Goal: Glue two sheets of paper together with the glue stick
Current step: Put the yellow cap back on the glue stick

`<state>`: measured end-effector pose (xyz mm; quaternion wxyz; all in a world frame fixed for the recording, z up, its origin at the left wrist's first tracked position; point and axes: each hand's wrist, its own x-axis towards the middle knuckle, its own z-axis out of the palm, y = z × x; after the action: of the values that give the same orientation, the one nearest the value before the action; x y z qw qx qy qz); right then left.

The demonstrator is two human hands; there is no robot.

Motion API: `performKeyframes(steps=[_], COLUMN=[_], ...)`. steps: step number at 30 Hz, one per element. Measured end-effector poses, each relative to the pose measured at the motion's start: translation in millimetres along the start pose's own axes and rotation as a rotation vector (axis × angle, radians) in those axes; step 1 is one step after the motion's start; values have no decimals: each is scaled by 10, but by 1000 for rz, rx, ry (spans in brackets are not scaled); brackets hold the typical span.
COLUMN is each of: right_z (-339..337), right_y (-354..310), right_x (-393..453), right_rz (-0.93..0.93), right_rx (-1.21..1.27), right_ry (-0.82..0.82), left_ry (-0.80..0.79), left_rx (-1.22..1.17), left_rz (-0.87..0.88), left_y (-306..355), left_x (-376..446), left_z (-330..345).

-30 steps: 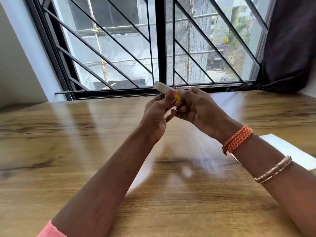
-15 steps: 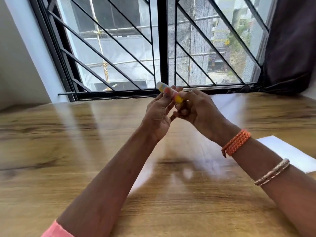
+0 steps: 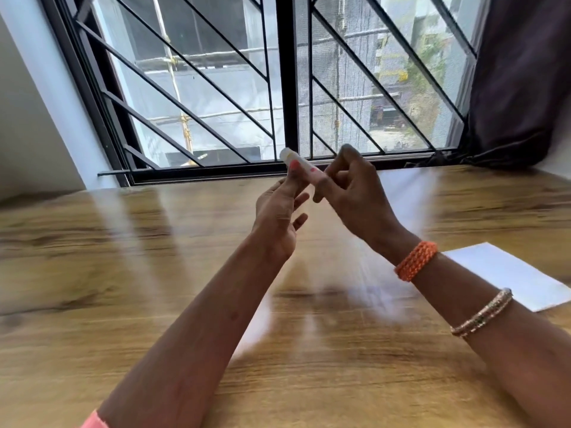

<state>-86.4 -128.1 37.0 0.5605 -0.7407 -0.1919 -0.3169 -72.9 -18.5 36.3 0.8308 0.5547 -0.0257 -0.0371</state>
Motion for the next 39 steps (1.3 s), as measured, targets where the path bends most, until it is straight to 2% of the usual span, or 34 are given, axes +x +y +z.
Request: performKeyframes(steps=[2,3,5,7,9,12,15,19,23,27,31,33,35,39], right_z=[-19,-52,-95,-66,-6,80,157,301,525,732,648,525,408,319], right_y=[-69,-73,-83,-82,-78,-43,27,196,360,418,362,339,321,250], right_x=[49,70,75,54,21,-38,-65,-55,-59,-102,-67,-43,-31,-32], right_rz=[390,520,644,612,507,315,261,326,396,305,350,381,365,261], right_rx=[499,653,775,753,675,358,21,-187,-362,-385,-269,-159,-130,-205], right_ry=[-48,-100,-183,-170,-96,-58,-157,-350,-583,-551,-325,-250,-243,-232], left_ry=[-75,-116,-167,-125,-11,124,176,203,268,208,89,49,49,56], left_rx=[-56,-81,-108,-62,4,75,167,430,667,908,1147,1182,1189,1212], left_rz=[-1,0,11,42,61,58,55,71,203,205,357,423,451,521], left_y=[36,58,93,103,98,118,220,342,314,219,196,176,145,108], left_x=[3,-3,-6,18,26,18,24,58,107,134,73,48,56,50], left_z=[-3,-2,-9,-22,-29,-62,-237,-629,-942,-1024,-916,-872,-859,-817])
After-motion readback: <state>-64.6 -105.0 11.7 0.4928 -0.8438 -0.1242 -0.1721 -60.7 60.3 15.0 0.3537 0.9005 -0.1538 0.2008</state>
